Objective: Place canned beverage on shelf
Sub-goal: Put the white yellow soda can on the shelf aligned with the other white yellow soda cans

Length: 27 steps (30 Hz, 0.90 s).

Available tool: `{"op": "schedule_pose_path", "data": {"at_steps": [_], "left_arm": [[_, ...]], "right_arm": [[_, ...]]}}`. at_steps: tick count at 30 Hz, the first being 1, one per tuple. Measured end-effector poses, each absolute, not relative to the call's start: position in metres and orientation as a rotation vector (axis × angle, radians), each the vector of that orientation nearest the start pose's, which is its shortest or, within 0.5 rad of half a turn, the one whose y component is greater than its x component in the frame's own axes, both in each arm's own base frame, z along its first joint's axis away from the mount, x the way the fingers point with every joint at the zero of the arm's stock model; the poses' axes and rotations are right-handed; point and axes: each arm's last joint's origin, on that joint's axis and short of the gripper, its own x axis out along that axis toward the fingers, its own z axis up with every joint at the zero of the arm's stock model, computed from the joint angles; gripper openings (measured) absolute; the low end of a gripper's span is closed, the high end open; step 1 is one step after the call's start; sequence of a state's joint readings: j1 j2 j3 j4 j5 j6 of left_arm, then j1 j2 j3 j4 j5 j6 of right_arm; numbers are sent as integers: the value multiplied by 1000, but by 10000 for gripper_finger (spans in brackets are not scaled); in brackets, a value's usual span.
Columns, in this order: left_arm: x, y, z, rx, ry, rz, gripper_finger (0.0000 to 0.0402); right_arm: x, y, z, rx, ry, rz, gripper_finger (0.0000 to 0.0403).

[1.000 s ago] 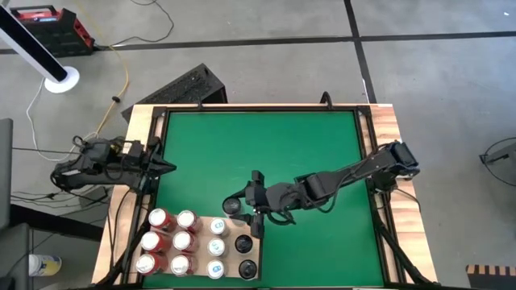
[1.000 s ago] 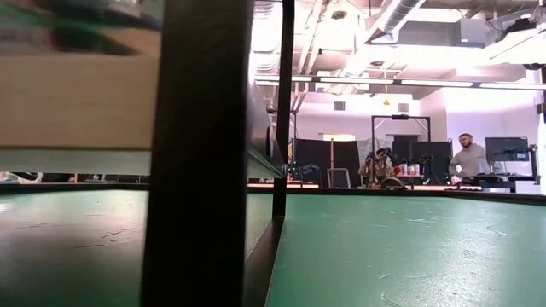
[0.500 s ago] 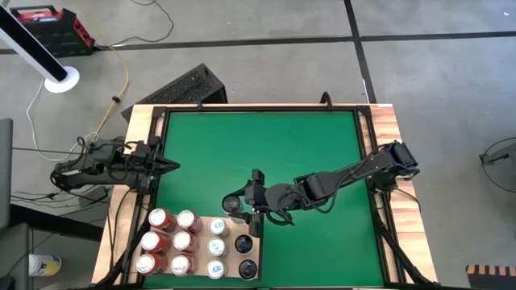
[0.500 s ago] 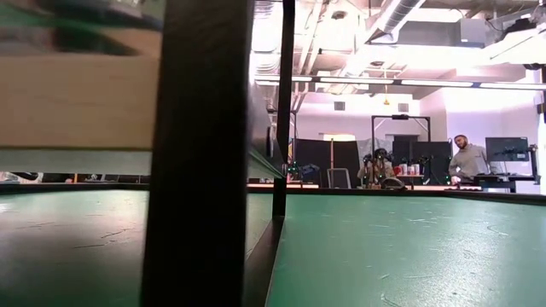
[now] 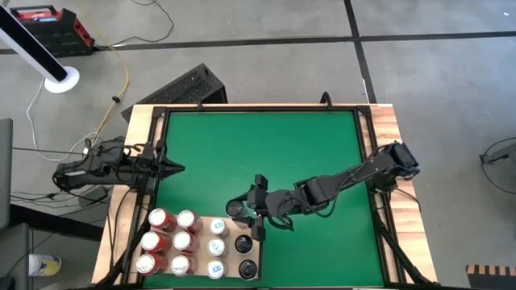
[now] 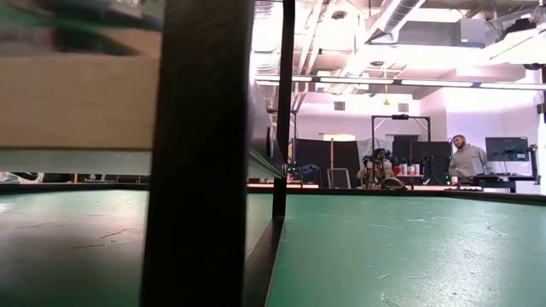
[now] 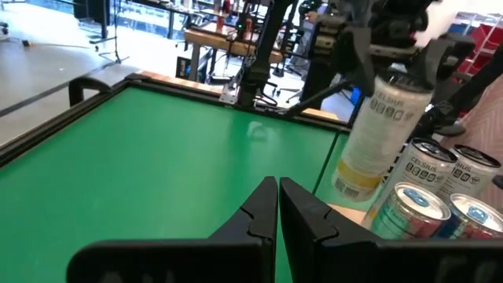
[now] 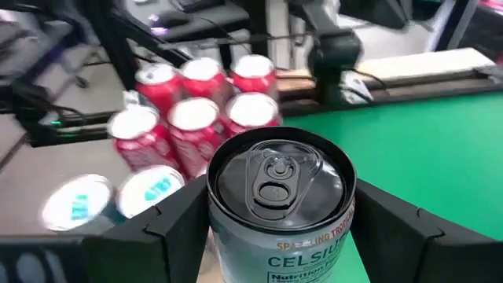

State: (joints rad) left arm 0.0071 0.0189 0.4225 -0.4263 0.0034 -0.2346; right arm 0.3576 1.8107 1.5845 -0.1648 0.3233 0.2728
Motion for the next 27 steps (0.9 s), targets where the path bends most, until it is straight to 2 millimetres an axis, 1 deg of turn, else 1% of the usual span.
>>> {"op": "schedule_pose_path", "data": {"at_steps": [3,6,9,16,21,24,27], "left_arm": [[54,0,258,-233,23,6,0],[54,0,258,-233,23,6,0],[54,0,258,-235,23,6,0],[54,0,258,-249,24,6,0],[54,0,258,-250,24,6,0],[54,0,258,-251,24,6,0],[54,0,258,-251,24,6,0]], "right_arm": [[397,143,313,135,373,-62,286],[397,146,303,155,324,-59,286],[397,145,298,179,277,-60,286],[393,148,287,189,302,-65,286],[389,149,268,211,291,-76,286],[388,148,262,245,252,-72,286],[387,148,258,231,269,-74,286]]}}
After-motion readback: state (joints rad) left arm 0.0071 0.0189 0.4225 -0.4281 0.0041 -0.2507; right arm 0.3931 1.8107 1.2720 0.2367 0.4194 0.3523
